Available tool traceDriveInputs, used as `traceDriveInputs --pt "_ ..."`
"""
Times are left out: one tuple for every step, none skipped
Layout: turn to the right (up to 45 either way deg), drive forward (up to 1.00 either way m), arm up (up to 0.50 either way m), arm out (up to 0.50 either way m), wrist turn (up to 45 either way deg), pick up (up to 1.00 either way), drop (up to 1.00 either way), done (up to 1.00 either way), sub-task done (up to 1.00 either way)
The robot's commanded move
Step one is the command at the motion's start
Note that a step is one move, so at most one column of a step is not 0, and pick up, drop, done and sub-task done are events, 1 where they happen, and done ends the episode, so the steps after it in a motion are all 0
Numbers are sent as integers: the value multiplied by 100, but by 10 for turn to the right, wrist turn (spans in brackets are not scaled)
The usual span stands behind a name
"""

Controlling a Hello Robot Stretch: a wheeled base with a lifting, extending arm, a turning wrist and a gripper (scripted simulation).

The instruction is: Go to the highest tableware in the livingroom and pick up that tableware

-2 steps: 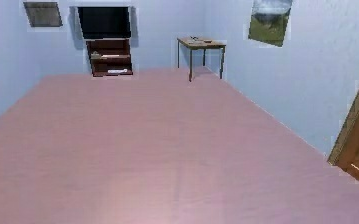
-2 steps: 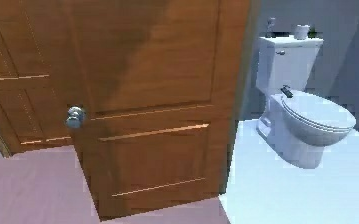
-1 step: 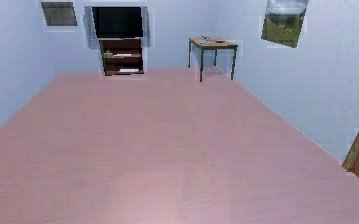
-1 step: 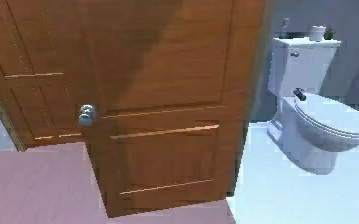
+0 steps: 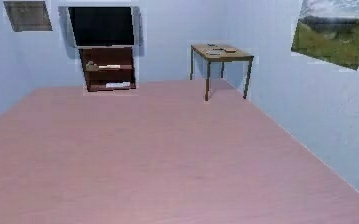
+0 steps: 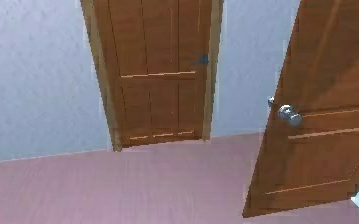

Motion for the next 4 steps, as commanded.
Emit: traceDriveInputs --pt "0 100 0 0 0 0 0 0 0" --pt "0 100 0 0 0 0 0 0 0" --pt "0 65 0 0 0 0 0 0 0" --pt "450 0 0 0 0 0 0 0 0"
